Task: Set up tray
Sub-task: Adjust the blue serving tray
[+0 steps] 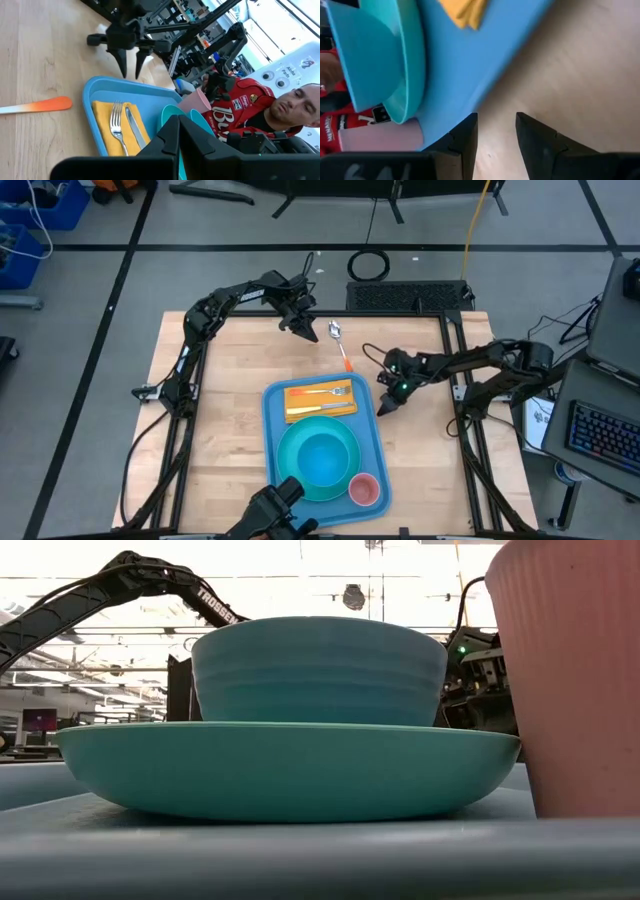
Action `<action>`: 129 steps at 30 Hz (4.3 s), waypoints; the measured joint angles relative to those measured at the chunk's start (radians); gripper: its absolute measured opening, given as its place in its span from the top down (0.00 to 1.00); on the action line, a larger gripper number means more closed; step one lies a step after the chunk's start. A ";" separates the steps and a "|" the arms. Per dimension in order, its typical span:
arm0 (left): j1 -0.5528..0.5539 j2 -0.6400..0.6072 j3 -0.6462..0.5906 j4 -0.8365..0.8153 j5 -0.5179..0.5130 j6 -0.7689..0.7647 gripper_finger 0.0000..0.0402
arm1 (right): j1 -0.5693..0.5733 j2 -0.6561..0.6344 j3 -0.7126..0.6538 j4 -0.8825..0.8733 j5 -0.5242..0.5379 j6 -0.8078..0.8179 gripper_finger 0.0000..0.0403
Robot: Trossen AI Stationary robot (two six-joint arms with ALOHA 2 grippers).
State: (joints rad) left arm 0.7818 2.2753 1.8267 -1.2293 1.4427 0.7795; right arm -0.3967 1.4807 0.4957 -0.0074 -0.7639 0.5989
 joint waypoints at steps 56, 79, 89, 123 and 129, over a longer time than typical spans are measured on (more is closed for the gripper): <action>-0.001 0.000 0.000 -0.001 0.053 -0.053 0.93 | 0.103 0.274 0.003 0.714 -0.048 0.326 1.00; 0.001 -0.005 0.000 -0.003 0.124 0.013 0.95 | -0.129 0.100 0.030 0.702 -0.077 0.141 1.00; -0.005 -0.080 0.000 -0.095 0.128 0.142 0.98 | -0.190 0.079 0.378 -0.146 0.270 -0.358 1.00; -0.005 -0.112 0.000 -0.188 0.101 0.266 0.92 | -0.271 0.493 0.970 -0.699 0.236 -0.670 0.47; -0.010 -0.113 0.000 -0.188 0.100 0.273 0.92 | -0.272 0.492 0.970 -0.690 0.289 -0.641 0.39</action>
State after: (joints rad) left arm 0.7715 2.1628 1.8263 -1.4170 1.5432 1.0527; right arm -0.6689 1.9722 1.4654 -0.6977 -0.4750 -0.0426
